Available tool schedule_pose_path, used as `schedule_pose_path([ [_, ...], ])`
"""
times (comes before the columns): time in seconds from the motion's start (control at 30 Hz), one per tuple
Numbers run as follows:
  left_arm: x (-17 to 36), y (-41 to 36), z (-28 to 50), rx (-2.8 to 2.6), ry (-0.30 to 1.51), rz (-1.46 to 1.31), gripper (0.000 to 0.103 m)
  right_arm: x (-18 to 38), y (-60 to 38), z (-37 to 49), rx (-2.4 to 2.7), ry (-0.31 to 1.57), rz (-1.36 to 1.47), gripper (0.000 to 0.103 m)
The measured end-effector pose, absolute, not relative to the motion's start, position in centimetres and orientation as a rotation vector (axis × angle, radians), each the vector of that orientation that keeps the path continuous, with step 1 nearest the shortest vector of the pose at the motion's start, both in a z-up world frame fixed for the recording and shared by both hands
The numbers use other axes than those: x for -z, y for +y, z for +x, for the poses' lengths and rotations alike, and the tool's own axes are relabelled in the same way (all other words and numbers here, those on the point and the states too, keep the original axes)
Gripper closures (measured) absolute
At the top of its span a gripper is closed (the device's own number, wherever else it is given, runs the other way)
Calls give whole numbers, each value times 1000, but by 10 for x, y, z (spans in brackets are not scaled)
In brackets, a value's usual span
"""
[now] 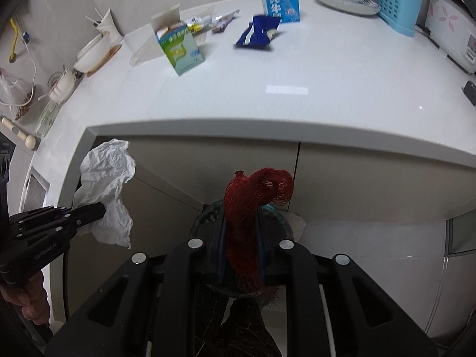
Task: Collect trash
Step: 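Lift the red mesh bag and white tissue and carry them over the bin, then open the right tool to drop the red mesh bag into the bin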
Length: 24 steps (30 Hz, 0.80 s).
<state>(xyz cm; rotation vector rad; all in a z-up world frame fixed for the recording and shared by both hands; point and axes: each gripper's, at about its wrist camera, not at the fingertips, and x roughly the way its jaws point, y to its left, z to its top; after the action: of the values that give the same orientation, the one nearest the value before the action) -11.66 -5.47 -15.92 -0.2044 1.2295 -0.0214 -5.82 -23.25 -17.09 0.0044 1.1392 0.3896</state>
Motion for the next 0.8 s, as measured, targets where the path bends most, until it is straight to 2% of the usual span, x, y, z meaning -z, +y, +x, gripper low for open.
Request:
schedule_pose_path([
  [0.8,261,-35,-124,-14,1298,-265,99,293,-182,-64,-515,1281,-90,85],
])
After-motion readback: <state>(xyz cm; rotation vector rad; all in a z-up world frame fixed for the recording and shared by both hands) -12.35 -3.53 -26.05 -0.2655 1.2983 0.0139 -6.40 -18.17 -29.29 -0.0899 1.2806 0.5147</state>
